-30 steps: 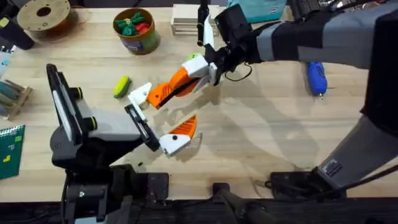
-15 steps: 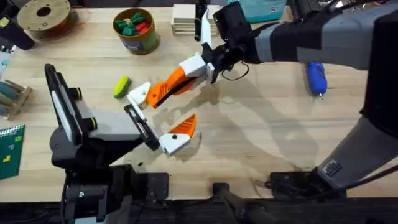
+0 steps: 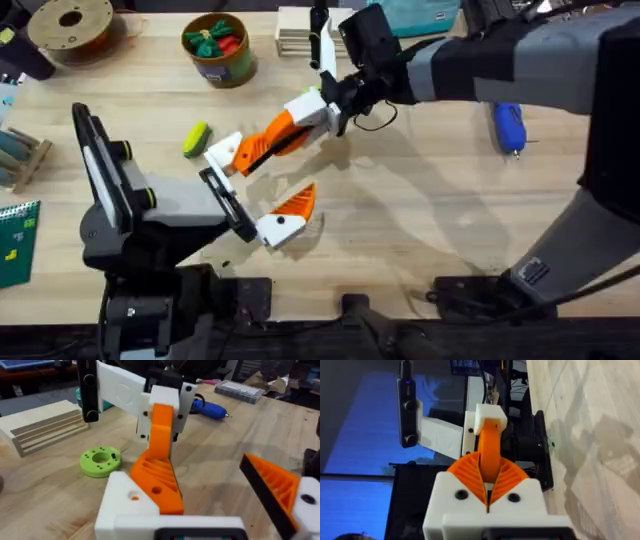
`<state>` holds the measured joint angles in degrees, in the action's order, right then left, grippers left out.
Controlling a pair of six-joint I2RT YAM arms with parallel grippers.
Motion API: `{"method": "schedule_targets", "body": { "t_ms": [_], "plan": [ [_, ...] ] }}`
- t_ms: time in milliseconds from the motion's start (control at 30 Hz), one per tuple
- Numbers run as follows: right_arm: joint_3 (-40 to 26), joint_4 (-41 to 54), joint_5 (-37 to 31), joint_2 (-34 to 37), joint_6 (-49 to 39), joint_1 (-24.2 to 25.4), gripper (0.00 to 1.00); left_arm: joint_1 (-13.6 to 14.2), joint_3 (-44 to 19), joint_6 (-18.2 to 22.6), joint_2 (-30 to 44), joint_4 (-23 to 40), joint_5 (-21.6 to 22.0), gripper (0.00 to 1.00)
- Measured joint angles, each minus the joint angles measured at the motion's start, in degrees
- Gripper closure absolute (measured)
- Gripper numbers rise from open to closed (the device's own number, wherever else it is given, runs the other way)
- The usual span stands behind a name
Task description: Pick up the gripper from the table and insert it into the empty holder that is missing its gripper. Then pick up a screw, insert it into the mounting hole, and use the screwdriver to tighten it. Finally, clean up the table by picking up the vegetable and placing it into the bucket.
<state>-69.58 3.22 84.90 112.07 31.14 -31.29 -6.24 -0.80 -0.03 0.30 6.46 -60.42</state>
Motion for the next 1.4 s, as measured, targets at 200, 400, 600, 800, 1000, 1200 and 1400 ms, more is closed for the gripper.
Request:
{"method": "schedule_targets", "body": {
  "t_ms": [200, 400, 600, 800, 1000, 1200, 1400],
  "plan": [
    [0.0, 0.0, -0.4, 0.0, 0.2, -0.1, 0.994, 0.0, 0.0, 0.0, 0.0, 0.0, 0.0, 0.015],
    [0.0, -0.1, -0.7, 0.0, 0.2, -0.3, 0.994, 0.0, 0.0, 0.0, 0.0, 0.0, 0.0, 0.015],
    [0.0, -0.3, -2.0, 0.0, 0.2, -1.5, 0.994, 0.0, 0.0, -0.5, 0.0, 0.0, 0.0, 0.015],
    [0.0, -2.3, -3.0, 0.0, 0.7, -1.7, 0.995, -0.1, 0.0, -0.6, 0.0, 0.0, 0.3, 0.015],
    [0.0, -3.5, -4.8, 0.0, 3.1, -1.7, 0.995, -0.1, 0.0, -1.2, 0.0, 0.0, 0.6, 0.015],
    [-0.2, -3.7, -6.0, 0.0, 4.5, -1.0, 0.995, -0.1, 0.0, -1.8, 0.0, 0.0, 0.0, 0.015],
    [-0.3, -3.7, -6.5, 0.0, 5.5, 0.4, 0.995, -0.1, 0.0, -2.0, 0.1, 0.1, -0.2, 0.015]
  ]
}}
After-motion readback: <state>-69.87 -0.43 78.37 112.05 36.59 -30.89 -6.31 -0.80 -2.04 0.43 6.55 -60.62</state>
